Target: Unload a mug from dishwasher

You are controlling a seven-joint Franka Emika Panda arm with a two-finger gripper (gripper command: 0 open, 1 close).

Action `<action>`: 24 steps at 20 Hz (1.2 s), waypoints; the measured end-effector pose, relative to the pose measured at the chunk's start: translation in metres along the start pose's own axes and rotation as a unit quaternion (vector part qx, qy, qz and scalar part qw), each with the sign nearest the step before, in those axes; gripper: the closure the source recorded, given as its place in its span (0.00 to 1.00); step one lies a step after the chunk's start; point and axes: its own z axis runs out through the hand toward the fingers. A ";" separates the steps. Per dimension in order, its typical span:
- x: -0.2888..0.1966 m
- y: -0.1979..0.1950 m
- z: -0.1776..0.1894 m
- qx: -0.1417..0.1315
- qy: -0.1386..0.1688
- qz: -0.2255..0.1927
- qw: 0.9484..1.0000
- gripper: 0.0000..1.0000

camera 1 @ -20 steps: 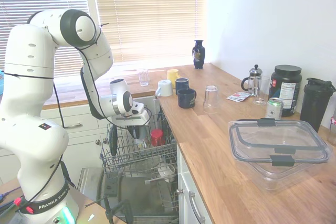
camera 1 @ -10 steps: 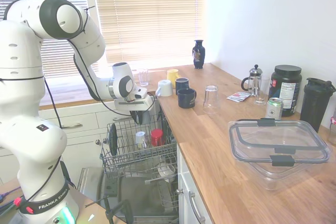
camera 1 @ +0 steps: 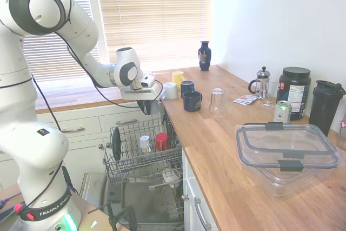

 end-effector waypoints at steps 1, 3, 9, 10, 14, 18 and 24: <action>0.003 0.004 -0.005 0.000 0.001 0.005 1.000 1.00; 0.010 0.017 -0.012 -0.001 0.001 0.016 1.000 1.00; 0.037 0.063 -0.015 0.007 -0.005 0.055 0.998 1.00; 0.041 0.070 -0.015 0.007 -0.006 0.062 0.998 1.00; 0.057 0.102 -0.014 0.011 -0.012 0.090 0.996 1.00; 0.080 0.138 -0.015 0.009 -0.020 0.115 0.993 1.00; 0.106 0.153 0.005 0.000 -0.035 0.136 0.990 1.00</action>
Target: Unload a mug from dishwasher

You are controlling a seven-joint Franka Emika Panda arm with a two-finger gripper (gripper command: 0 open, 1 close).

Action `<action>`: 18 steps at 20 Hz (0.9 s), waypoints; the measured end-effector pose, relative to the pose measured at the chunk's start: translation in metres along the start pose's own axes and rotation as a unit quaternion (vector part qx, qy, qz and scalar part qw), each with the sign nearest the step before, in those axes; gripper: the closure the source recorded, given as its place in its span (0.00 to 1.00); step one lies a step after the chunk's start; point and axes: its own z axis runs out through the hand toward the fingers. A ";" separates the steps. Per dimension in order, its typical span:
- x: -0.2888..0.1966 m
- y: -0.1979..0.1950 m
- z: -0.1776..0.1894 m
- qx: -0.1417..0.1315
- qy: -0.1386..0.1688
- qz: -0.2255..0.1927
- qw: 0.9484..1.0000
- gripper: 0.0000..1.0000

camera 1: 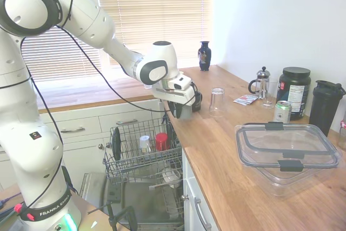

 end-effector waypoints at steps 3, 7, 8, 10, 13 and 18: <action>0.010 -0.003 0.016 -0.005 -0.007 0.007 1.000 1.00; 0.023 -0.002 0.025 -0.005 -0.013 0.018 1.000 1.00; 0.026 0.000 0.027 -0.006 -0.020 0.023 1.000 0.00; 0.030 0.002 0.028 -0.013 -0.032 0.026 0.999 0.00; 0.032 0.004 0.031 -0.016 -0.037 0.028 0.999 0.00; 0.033 0.006 0.031 -0.016 -0.037 0.031 0.999 0.00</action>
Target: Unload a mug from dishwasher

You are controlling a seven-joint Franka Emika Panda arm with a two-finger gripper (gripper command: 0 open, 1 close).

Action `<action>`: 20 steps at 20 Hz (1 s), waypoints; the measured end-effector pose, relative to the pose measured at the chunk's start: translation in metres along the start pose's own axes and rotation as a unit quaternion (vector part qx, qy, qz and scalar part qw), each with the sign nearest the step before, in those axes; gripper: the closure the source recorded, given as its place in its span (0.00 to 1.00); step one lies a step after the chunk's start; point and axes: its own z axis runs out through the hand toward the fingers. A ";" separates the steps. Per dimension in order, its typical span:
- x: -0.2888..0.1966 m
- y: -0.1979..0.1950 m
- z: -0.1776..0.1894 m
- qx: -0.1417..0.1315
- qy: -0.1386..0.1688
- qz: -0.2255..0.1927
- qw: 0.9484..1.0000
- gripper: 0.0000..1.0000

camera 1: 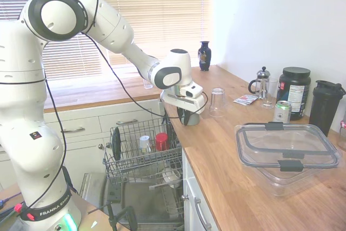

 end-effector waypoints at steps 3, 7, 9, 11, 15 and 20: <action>0.002 0.003 -0.001 0.000 0.001 0.004 1.000 0.00; 0.004 0.006 -0.004 0.003 0.003 0.008 1.000 0.00; 0.005 0.005 -0.010 0.006 0.007 0.008 1.000 0.00; 0.004 0.005 -0.017 0.011 0.012 0.007 1.000 0.00; -0.004 0.009 -0.041 0.026 0.022 0.002 0.999 0.00; -0.032 0.023 -0.095 0.055 0.052 -0.011 0.997 0.00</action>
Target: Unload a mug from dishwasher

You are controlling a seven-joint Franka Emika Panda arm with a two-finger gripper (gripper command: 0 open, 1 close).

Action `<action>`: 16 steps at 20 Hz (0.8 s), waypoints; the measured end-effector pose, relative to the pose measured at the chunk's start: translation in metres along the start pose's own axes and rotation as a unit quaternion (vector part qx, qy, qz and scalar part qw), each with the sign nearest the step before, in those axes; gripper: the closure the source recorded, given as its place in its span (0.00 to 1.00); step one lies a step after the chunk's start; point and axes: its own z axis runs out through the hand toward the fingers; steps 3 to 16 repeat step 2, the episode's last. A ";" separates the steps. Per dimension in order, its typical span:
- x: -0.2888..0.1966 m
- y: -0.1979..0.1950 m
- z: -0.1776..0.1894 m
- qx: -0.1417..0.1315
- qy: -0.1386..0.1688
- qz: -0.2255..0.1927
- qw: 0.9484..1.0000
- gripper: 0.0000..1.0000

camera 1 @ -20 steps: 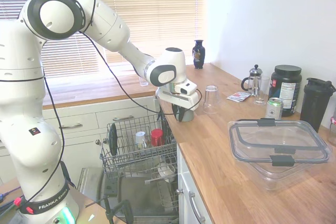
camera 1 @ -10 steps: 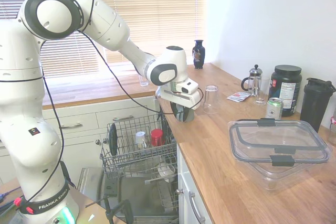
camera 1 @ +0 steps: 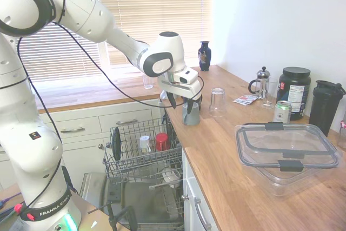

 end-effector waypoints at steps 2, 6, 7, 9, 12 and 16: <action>-0.016 0.002 -0.020 0.007 0.011 -0.012 1.000 0.00; -0.016 0.002 -0.020 0.007 0.011 -0.012 1.000 0.00; -0.016 0.002 -0.020 0.007 0.011 -0.012 1.000 0.00; -0.016 0.002 -0.020 0.007 0.011 -0.012 1.000 0.00; -0.016 0.002 -0.020 0.007 0.011 -0.012 1.000 0.00; -0.016 0.002 -0.020 0.007 0.011 -0.012 1.000 0.00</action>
